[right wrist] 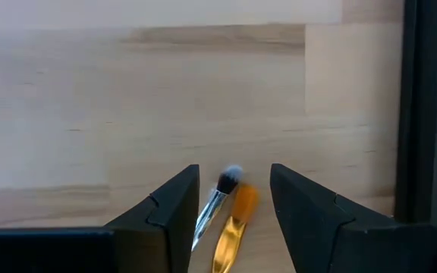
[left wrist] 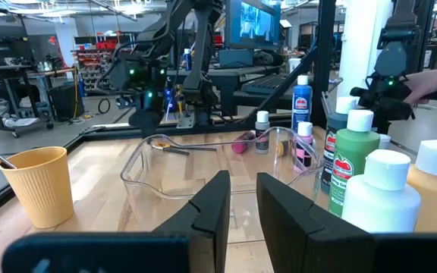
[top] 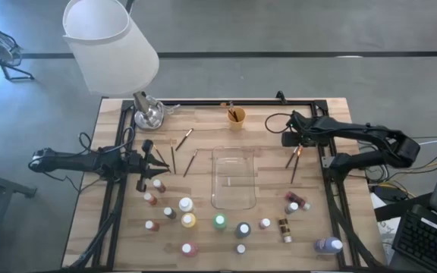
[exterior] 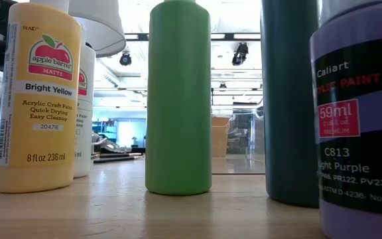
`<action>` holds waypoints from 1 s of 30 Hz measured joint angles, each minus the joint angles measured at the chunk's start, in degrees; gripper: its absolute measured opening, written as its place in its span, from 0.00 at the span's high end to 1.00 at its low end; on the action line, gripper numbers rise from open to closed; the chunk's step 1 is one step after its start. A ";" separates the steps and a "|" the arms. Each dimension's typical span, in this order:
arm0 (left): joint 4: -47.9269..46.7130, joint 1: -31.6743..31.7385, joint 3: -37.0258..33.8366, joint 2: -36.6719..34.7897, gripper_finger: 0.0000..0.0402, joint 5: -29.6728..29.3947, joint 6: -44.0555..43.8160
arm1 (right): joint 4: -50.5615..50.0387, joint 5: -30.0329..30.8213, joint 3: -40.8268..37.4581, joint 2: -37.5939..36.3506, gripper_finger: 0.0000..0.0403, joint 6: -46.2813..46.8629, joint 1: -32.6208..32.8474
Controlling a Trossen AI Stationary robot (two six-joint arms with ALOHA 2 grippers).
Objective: Pick & Place Paint Supplies
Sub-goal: Put the silver paint brush into the yellow cup
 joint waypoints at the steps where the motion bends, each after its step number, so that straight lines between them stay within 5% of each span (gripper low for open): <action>1: -0.01 0.00 0.00 0.00 0.82 0.00 -0.02 | 0.04 -0.01 0.00 0.49 0.60 0.00 0.00; 13: 0.01 0.01 0.00 -0.01 0.82 0.00 0.00 | 0.80 0.09 0.24 6.27 0.56 -0.02 0.04; 30: -0.01 0.00 0.00 0.00 0.82 0.00 -0.01 | 3.22 -2.58 0.02 5.47 0.83 -0.02 0.04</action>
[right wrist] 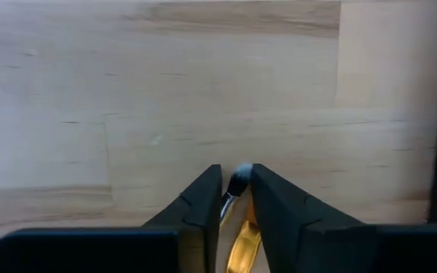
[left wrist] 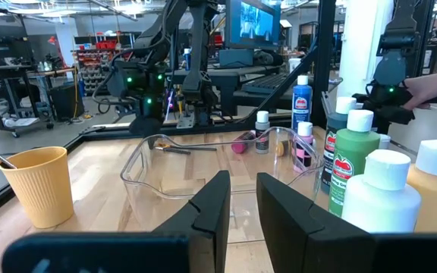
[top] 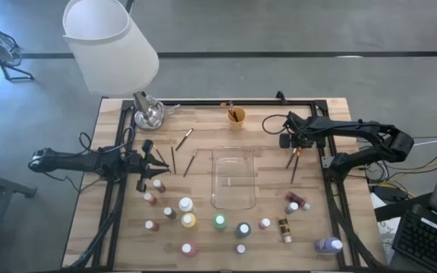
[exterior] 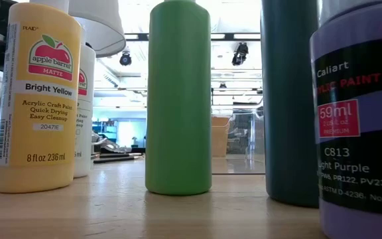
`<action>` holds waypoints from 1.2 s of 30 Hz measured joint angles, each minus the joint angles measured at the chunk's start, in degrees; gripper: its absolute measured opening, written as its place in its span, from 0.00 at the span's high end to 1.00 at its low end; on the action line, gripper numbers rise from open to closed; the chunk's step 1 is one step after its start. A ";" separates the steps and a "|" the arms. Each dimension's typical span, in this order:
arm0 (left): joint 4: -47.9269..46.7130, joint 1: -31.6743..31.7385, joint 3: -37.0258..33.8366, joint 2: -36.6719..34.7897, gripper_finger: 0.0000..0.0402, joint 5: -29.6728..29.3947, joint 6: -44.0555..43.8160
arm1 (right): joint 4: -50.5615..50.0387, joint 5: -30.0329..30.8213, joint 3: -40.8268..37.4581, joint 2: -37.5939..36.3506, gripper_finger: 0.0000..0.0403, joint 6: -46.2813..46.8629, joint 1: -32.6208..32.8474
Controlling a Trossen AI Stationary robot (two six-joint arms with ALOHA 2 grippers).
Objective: Pick & Place Paint Supplies
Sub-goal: Put the silver paint brush into the yellow cup
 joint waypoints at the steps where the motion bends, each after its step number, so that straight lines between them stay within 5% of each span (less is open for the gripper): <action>1: 0.00 0.00 0.00 -0.01 0.82 0.00 0.01 | 0.17 -0.12 -0.02 0.00 0.85 0.00 0.00; 19: 0.02 0.00 0.00 0.00 0.82 0.00 0.01 | 4.47 -2.27 -0.10 0.09 0.98 -0.84 0.00; 29: 0.01 0.00 0.00 -0.01 0.82 0.00 0.01 | 27.97 -16.29 0.08 0.22 0.98 -8.40 0.24; 36: 0.02 0.00 0.00 -0.01 0.82 0.00 0.01 | 30.38 -17.30 4.51 0.22 0.98 -18.25 0.20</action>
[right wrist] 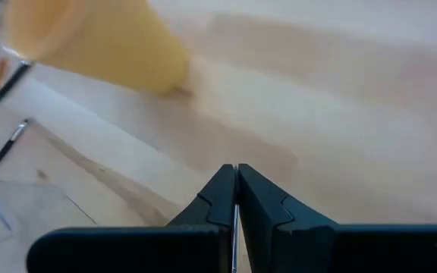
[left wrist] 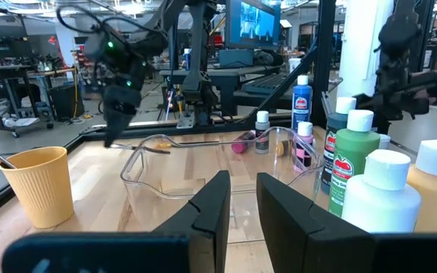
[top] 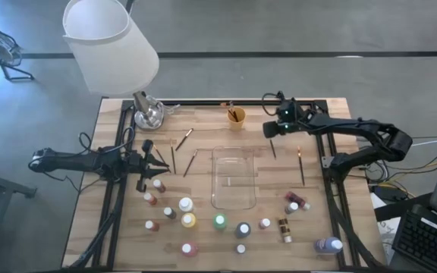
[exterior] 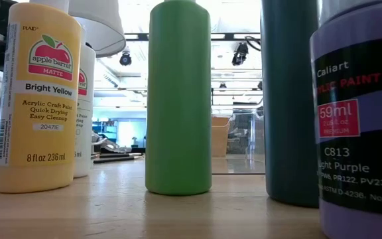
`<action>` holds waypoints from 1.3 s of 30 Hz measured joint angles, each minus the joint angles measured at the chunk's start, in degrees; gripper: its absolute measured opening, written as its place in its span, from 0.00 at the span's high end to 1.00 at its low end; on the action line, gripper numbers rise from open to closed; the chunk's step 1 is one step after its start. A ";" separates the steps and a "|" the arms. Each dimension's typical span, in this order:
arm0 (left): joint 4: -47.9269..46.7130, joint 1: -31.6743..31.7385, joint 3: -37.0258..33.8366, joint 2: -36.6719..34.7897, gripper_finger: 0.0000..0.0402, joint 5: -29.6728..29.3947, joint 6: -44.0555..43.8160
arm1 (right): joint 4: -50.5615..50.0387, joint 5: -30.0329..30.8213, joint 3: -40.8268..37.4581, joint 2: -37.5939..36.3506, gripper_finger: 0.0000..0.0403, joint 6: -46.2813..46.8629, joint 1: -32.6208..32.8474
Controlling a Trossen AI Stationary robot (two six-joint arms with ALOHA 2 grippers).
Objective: Pick & Place Paint Supplies
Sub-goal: Put the silver paint brush into the yellow cup
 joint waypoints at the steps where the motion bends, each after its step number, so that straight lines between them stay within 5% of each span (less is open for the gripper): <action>1: -0.02 0.02 0.00 0.01 0.82 0.00 0.00 | -0.01 0.05 0.87 -0.01 0.98 -2.17 0.01; 16: -0.02 0.00 0.00 -0.01 0.82 0.00 0.00 | -0.28 1.03 15.25 -0.11 0.98 -18.26 -0.35; 39: 0.00 0.00 0.00 -0.01 0.82 0.00 0.00 | 1.59 0.97 29.89 -0.20 0.98 -30.47 -0.31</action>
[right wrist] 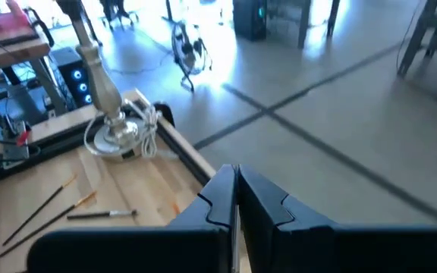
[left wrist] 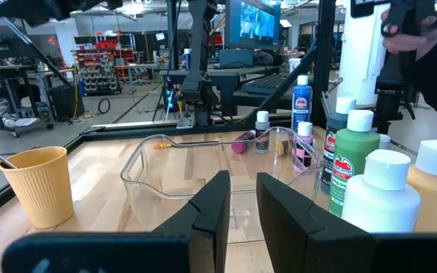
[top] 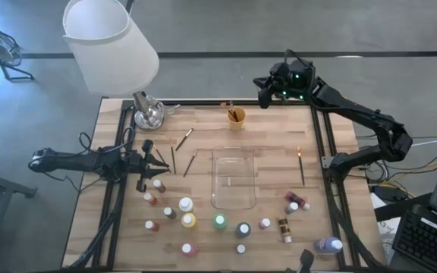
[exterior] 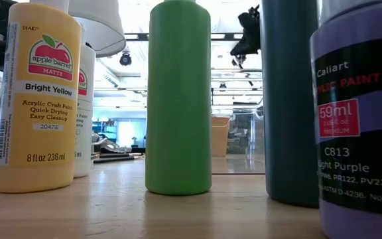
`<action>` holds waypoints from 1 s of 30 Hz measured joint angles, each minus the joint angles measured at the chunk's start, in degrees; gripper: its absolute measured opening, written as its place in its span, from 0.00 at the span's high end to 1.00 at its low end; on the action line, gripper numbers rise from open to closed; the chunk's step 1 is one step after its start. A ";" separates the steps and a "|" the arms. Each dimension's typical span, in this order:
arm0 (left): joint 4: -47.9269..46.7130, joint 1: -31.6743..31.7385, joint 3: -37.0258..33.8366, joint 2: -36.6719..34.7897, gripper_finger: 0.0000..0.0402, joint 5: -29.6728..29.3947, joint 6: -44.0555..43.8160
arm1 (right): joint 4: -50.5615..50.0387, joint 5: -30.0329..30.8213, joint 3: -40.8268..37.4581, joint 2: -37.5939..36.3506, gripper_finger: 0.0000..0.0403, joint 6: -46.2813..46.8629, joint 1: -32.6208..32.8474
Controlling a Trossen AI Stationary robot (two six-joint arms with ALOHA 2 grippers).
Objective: Pick & Place Paint Supplies
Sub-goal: Put the silver paint brush into the yellow cup
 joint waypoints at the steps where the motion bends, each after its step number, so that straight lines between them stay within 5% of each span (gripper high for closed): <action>1: 0.00 0.00 0.00 0.01 0.82 0.00 0.00 | 1.24 -0.05 -0.02 0.00 0.98 -0.50 0.08; 23: 0.00 0.00 0.00 0.02 0.82 -0.02 0.00 | 53.27 -2.07 -22.20 0.00 0.98 -3.36 2.33; 30: -0.01 0.01 0.00 0.02 0.82 -0.02 -0.01 | 58.05 -3.67 -26.45 0.26 0.98 -2.93 2.69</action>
